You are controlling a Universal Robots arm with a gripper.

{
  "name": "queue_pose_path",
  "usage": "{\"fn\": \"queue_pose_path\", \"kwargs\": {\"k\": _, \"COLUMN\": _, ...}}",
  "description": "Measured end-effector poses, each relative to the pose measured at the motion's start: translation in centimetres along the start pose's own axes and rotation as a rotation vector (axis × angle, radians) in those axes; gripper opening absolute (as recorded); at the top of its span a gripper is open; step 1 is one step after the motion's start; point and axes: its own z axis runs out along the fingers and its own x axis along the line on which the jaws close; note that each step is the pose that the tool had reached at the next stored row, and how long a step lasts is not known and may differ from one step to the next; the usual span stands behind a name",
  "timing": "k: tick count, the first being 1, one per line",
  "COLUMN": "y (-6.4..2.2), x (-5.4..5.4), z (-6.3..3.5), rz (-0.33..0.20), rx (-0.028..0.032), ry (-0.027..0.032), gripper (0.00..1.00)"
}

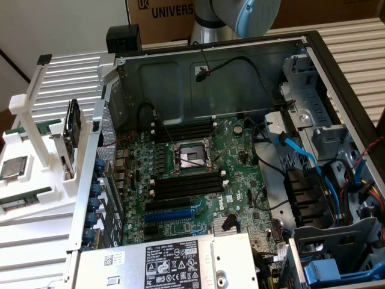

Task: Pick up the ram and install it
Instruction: 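Insert the ram into the slot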

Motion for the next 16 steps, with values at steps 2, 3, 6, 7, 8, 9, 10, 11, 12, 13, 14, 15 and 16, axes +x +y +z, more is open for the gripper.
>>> {"fn": "queue_pose_path", "kwargs": {"k": 2, "y": -0.05, "x": 0.1, "z": 0.08, "rz": -0.022, "rx": 0.0006, "ry": -0.0007, "gripper": 0.10}}
{"fn": "queue_pose_path", "kwargs": {"k": 3, "y": -0.09, "x": 0.2, "z": 0.15, "rz": -0.031, "rx": 0.0007, "ry": -0.0011, "gripper": 0.10}}
{"fn": "queue_pose_path", "kwargs": {"k": 6, "y": -0.24, "x": 0.7, "z": 0.50, "rz": -0.067, "rx": 0.0021, "ry": -0.0038, "gripper": 0.10}}
{"fn": "queue_pose_path", "kwargs": {"k": 7, "y": -0.26, "x": 0.8, "z": 0.58, "rz": -0.072, "rx": 0.0024, "ry": -0.0042, "gripper": 0.10}}
{"fn": "queue_pose_path", "kwargs": {"k": 8, "y": -0.26, "x": 0.8, "z": 0.63, "rz": -0.086, "rx": 0.0018, "ry": -0.0042, "gripper": 0.10}}
{"fn": "queue_pose_path", "kwargs": {"k": 9, "y": -0.26, "x": 0.8, "z": 0.69, "rz": -0.104, "rx": 0.0012, "ry": -0.0045, "gripper": 0.10}}
{"fn": "queue_pose_path", "kwargs": {"k": 10, "y": -0.26, "x": 0.8, "z": 0.79, "rz": -0.122, "rx": 0.0007, "ry": -0.0050, "gripper": 0.10}}
{"fn": "queue_pose_path", "kwargs": {"k": 11, "y": -0.25, "x": 0.8, "z": 0.88, "rz": -0.140, "rx": 0.0001, "ry": -0.0053, "gripper": 0.10}}
{"fn": "queue_pose_path", "kwargs": {"k": 12, "y": -0.25, "x": 0.8, "z": 0.97, "rz": -0.158, "rx": -0.0005, "ry": -0.0055, "gripper": 0.10}}
{"fn": "queue_pose_path", "kwargs": {"k": 13, "y": -0.25, "x": 0.8, "z": 1.09, "rz": -0.177, "rx": -0.0010, "ry": -0.0060, "gripper": 0.10}}
{"fn": "queue_pose_path", "kwargs": {"k": 14, "y": -0.25, "x": 0.8, "z": 1.19, "rz": -0.195, "rx": -0.0016, "ry": -0.0063, "gripper": 0.10}}
{"fn": "queue_pose_path", "kwargs": {"k": 15, "y": -0.25, "x": 0.8, "z": 1.42, "rz": -0.231, "rx": -0.0028, "ry": -0.0069, "gripper": 0.10}}
{"fn": "queue_pose_path", "kwargs": {"k": 16, "y": -0.24, "x": 0.8, "z": 1.55, "rz": -0.249, "rx": -0.0034, "ry": -0.0071, "gripper": 0.10}}
